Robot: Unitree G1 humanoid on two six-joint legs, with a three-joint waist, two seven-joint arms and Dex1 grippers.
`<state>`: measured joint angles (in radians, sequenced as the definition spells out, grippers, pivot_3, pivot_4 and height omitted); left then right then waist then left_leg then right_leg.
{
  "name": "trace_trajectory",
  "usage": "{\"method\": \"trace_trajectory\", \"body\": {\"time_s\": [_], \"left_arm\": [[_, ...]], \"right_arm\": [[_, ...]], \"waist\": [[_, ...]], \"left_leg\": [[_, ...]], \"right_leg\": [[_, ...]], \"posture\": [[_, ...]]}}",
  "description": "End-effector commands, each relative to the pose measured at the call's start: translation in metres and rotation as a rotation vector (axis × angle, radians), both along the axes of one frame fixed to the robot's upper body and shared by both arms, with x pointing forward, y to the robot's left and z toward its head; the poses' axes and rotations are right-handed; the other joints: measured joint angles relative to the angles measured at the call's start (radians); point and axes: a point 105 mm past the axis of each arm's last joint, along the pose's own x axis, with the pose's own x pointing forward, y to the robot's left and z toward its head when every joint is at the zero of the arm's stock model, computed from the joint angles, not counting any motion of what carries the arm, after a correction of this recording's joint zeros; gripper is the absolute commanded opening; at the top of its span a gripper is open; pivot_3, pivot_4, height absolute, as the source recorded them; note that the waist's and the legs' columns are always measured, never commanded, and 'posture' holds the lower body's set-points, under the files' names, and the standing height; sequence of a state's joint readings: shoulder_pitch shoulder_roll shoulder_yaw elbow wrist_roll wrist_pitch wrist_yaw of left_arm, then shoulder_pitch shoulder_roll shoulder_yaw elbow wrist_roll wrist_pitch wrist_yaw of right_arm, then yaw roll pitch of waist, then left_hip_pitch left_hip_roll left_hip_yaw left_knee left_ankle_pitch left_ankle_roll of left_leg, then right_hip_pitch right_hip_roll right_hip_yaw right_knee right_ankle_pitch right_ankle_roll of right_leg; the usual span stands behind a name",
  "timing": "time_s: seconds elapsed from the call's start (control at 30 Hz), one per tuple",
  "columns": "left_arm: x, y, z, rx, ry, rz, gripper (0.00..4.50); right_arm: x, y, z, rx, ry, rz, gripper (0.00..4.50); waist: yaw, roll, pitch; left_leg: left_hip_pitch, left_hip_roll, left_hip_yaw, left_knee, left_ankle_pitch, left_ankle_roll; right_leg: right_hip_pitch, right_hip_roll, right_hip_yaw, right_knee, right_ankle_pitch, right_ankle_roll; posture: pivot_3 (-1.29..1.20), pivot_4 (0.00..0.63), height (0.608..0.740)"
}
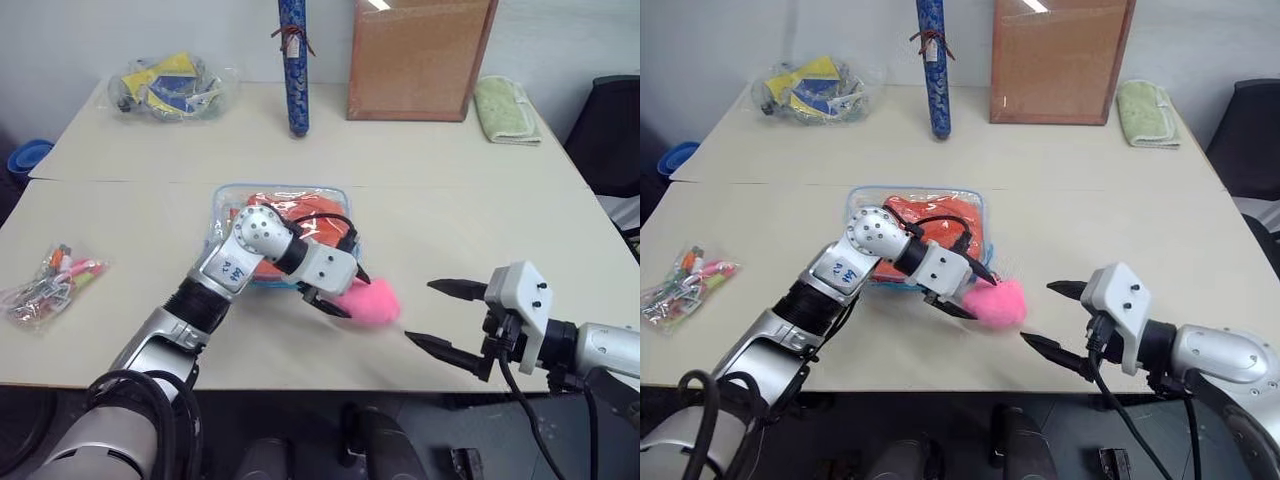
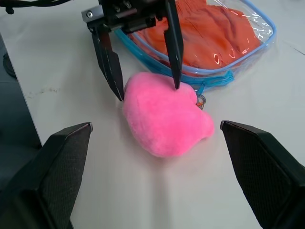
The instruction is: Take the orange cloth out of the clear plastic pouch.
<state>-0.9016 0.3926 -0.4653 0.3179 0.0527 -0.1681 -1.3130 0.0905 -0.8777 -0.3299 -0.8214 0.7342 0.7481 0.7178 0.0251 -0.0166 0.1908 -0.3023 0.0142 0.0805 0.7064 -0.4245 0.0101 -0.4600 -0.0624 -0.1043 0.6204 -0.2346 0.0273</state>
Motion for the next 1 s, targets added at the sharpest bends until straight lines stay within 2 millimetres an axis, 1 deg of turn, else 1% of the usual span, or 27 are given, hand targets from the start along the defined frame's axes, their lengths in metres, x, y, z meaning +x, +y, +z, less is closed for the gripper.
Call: {"method": "trace_trajectory", "body": {"time_s": [0.03,0.1,0.17,0.23,0.27,0.33,0.4,0.53,0.67,0.77,0.9,1.0], "left_arm": [[-0.002,-0.002,0.002,-0.018,-0.054,-0.014,2.76],[-0.003,0.001,0.000,-0.018,-0.044,-0.004,2.13],[-0.006,0.007,-0.001,-0.011,-0.036,0.000,1.49],[-0.009,0.013,0.000,-0.016,-0.025,0.015,0.84],[-0.010,0.015,0.001,-0.018,-0.020,0.021,0.56],[-0.012,0.023,0.002,-0.016,-0.002,0.045,0.01],[-0.013,0.028,0.004,-0.014,0.008,0.068,0.01],[-0.011,0.045,0.007,-0.007,0.041,0.156,0.01],[-0.013,0.054,0.011,-0.006,0.051,0.189,0.01],[-0.015,0.058,0.011,-0.005,0.052,0.201,0.00],[-0.016,0.058,0.012,-0.015,0.055,0.214,0.00],[-0.016,0.056,0.012,-0.021,0.055,0.216,0.00]], "right_arm": [[0.013,-0.004,0.008,-0.013,-0.066,-0.044,4.50],[0.021,-0.006,0.009,-0.027,-0.080,-0.055,4.50],[0.033,-0.008,0.008,-0.065,-0.104,-0.061,4.50],[0.049,-0.009,0.004,-0.133,-0.143,-0.058,4.50],[0.054,-0.009,0.003,-0.161,-0.160,-0.053,4.50],[0.071,-0.003,-0.001,-0.206,-0.196,-0.013,4.50],[0.082,0.004,-0.005,-0.243,-0.225,0.024,4.50],[0.113,0.036,-0.010,-0.295,-0.303,0.144,4.50],[0.125,0.055,-0.017,-0.338,-0.341,0.248,4.50],[0.129,0.064,-0.021,-0.354,-0.356,0.304,3.88],[0.133,0.074,-0.020,-0.347,-0.381,0.339,2.52],[0.135,0.080,-0.021,-0.340,-0.384,0.355,2.52]], "waist": [[-0.001,0.000,0.000],[-0.001,0.000,0.000],[-0.001,0.000,0.000],[-0.003,0.000,0.000],[-0.004,0.000,0.000],[-0.006,0.000,0.000],[-0.005,0.000,0.000],[-0.014,0.000,0.000],[-0.016,0.001,0.000],[-0.015,0.001,0.000],[-0.015,0.001,0.001],[-0.019,0.001,0.001]], "left_leg": [[0.000,0.000,0.000,0.000,0.000,0.000],[0.001,0.000,0.000,0.000,0.000,0.000],[0.002,0.000,0.000,0.000,0.000,0.000],[0.002,0.000,0.000,0.000,0.000,0.000],[0.002,0.000,0.000,0.000,0.000,0.000],[0.002,0.000,0.000,0.001,0.000,0.000],[0.002,0.000,0.000,0.001,0.000,0.000],[0.001,0.001,0.000,0.001,0.000,0.000],[-0.001,0.002,-0.003,0.003,0.000,0.000],[-0.003,0.002,-0.004,0.006,0.000,0.001],[-0.007,0.002,-0.007,0.010,0.000,0.001],[-0.008,0.002,-0.009,0.011,0.000,0.001]], "right_leg": [[0.000,0.000,0.000,0.000,0.000,0.000],[0.000,0.000,0.000,0.000,0.000,0.000],[0.000,0.000,0.000,0.000,0.000,0.000],[-0.001,0.000,0.000,0.000,0.000,0.000],[-0.001,0.000,0.000,0.000,0.000,0.000],[-0.001,0.000,0.000,0.000,0.000,0.000],[-0.002,0.000,0.000,0.000,0.000,0.000],[-0.002,0.001,-0.001,0.002,0.000,-0.001],[-0.003,0.000,-0.004,0.002,0.000,-0.001],[-0.003,-0.001,-0.005,0.002,0.000,-0.001],[-0.003,-0.002,-0.008,0.002,0.000,0.000],[-0.003,-0.003,-0.010,0.002,0.000,0.000]], "posture": [[0.00,0.150,0.740],[0.00,0.150,0.740],[0.00,0.150,0.740],[0.00,0.150,0.740],[0.00,0.150,0.740],[0.00,0.150,0.740],[0.00,0.150,0.740],[0.00,0.150,0.740],[0.00,0.150,0.740],[0.00,0.150,0.740],[0.00,0.150,0.740],[0.00,0.150,0.740]]}}
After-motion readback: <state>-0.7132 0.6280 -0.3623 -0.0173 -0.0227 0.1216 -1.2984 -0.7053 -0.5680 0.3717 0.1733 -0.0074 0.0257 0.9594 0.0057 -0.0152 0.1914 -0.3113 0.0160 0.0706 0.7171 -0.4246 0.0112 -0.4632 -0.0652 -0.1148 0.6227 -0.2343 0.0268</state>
